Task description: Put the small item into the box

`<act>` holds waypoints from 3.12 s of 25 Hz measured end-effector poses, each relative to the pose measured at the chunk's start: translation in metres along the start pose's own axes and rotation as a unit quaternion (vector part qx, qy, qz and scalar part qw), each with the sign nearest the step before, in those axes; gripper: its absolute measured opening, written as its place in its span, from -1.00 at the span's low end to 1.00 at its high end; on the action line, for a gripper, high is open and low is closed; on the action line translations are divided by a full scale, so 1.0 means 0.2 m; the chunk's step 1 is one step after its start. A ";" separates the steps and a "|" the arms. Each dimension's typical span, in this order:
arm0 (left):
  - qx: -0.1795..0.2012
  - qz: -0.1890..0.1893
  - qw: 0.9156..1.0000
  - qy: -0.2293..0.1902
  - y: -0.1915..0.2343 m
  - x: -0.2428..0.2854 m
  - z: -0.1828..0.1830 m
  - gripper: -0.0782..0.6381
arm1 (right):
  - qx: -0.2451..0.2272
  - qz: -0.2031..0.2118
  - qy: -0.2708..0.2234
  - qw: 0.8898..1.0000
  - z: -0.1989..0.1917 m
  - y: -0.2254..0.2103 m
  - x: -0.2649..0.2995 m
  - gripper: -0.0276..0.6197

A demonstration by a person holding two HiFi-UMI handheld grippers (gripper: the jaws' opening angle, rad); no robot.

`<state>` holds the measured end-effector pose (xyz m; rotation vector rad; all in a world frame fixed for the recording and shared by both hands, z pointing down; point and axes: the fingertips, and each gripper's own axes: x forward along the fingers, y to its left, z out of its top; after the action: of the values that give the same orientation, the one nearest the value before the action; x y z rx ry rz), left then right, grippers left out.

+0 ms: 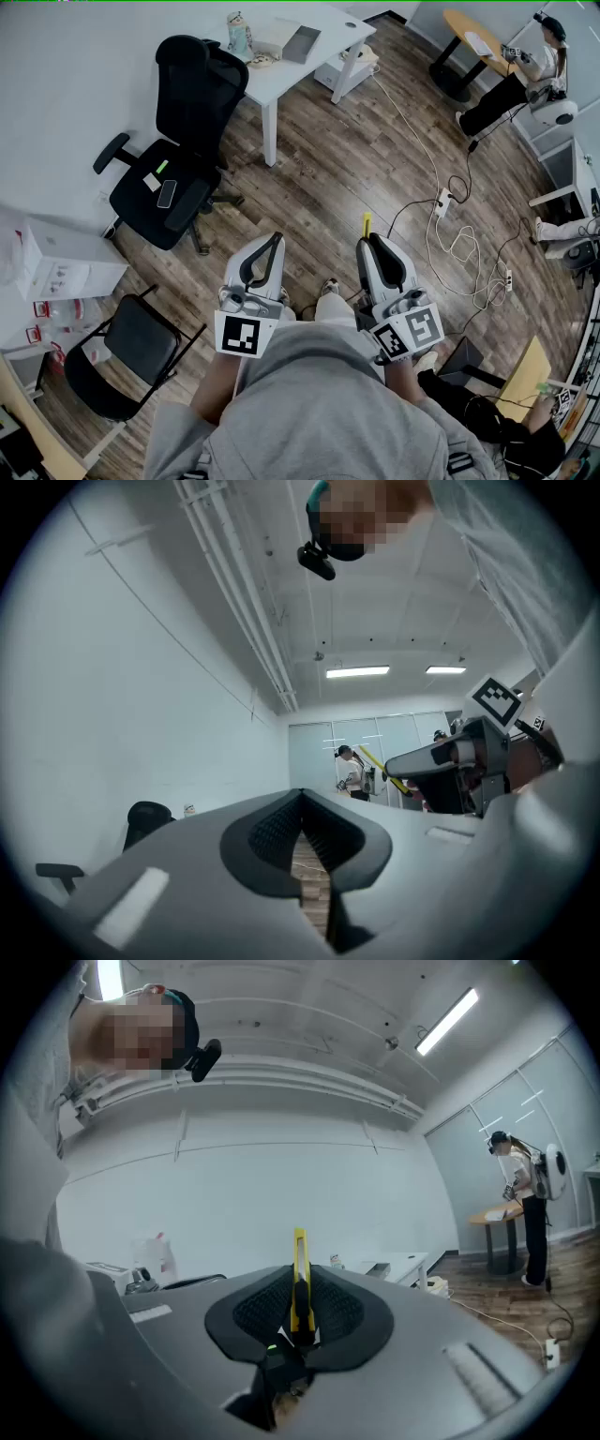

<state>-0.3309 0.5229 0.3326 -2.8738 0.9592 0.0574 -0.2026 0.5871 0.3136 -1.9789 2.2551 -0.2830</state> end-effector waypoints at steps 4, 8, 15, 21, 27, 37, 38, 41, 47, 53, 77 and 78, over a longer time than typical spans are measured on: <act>-0.011 0.013 1.000 0.001 -0.02 -0.03 0.00 -0.77 | 0.009 0.004 0.002 1.000 -0.02 -0.03 -0.03 -0.67; 0.000 0.013 1.000 0.026 -0.08 0.02 -0.04 -0.77 | 0.007 0.011 -0.007 1.000 0.00 -0.09 -0.04 -0.67; -0.003 0.036 0.999 0.019 -0.22 0.18 0.00 -0.77 | 0.019 0.036 -0.010 0.999 0.05 -0.30 -0.08 -0.67; 0.002 0.057 0.998 0.017 -0.39 0.38 0.01 -0.77 | 0.014 0.062 -0.002 0.998 0.09 -0.52 -0.08 -0.67; -0.009 0.077 0.997 0.022 -0.50 0.53 0.01 -0.77 | 0.008 0.089 0.000 0.996 0.15 -0.70 -0.08 -0.67; -0.018 0.087 0.996 0.029 -0.72 0.70 -0.03 -0.77 | 0.020 0.103 0.012 0.994 0.16 -0.97 -0.20 -0.67; -0.021 0.087 0.996 0.031 -0.73 0.71 -0.04 -0.77 | 0.016 0.101 0.014 0.995 0.16 -0.99 -0.21 -0.67; -0.019 0.079 0.996 0.034 -0.76 0.76 -0.06 -0.77 | 0.003 0.090 0.012 0.996 0.17 -1.05 -0.23 -0.67; -0.007 0.066 0.998 0.019 -0.76 0.89 -0.03 -0.77 | 0.010 0.067 0.004 0.998 0.19 -1.19 -0.22 -0.67; -0.014 0.061 0.998 0.022 -0.66 1.02 -0.07 -0.77 | 0.011 0.045 0.006 0.999 0.17 -1.30 -0.09 -0.67; -0.039 0.025 0.998 0.032 0.06 1.86 -0.20 -0.77 | 0.023 0.013 0.034 0.999 0.24 -1.61 0.91 -0.66; -0.040 0.022 0.998 0.032 0.09 1.90 -0.21 -0.77 | 0.024 0.010 0.036 0.999 0.24 -1.62 0.95 -0.67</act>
<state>-0.0390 0.2767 0.3458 -2.9428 1.0567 0.0061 0.0954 0.3566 0.3446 -1.9511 2.2859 -0.4084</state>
